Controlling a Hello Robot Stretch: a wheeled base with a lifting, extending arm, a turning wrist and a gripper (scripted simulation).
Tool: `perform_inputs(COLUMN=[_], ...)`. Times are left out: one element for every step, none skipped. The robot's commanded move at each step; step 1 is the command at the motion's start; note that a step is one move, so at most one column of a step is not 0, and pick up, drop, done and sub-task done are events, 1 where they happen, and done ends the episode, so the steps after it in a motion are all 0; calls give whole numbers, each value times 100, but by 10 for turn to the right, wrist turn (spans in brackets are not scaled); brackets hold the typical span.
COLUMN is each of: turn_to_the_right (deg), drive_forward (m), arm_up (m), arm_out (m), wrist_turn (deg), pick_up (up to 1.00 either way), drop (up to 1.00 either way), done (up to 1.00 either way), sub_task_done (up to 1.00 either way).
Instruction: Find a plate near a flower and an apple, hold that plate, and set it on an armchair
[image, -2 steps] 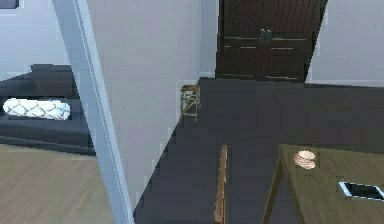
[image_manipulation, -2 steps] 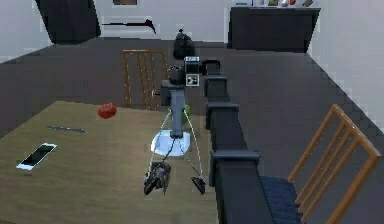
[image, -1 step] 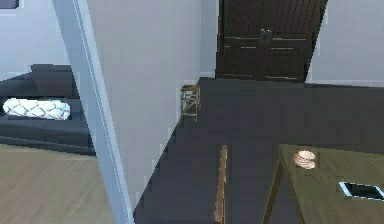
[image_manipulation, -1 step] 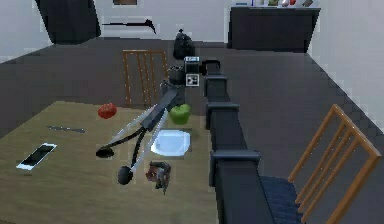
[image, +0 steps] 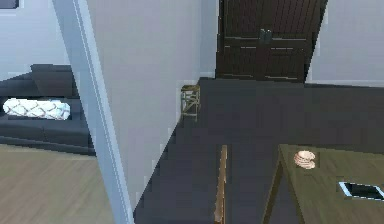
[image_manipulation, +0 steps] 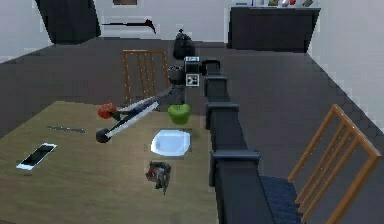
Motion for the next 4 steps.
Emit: perform_inputs(turn_to_the_right=[0, 0, 0, 0], drive_forward=[0, 0, 0, 0], arm_up=[0, 0, -30, 0], arm_out=[0, 0, 0, 0], wrist_turn=[450, 330, 0, 0], pick_up=[0, 0, 0, 100], drop=[0, 0, 0, 0], done=[0, 0, 0, 0], sub_task_done=[0, 0, 0, 0])
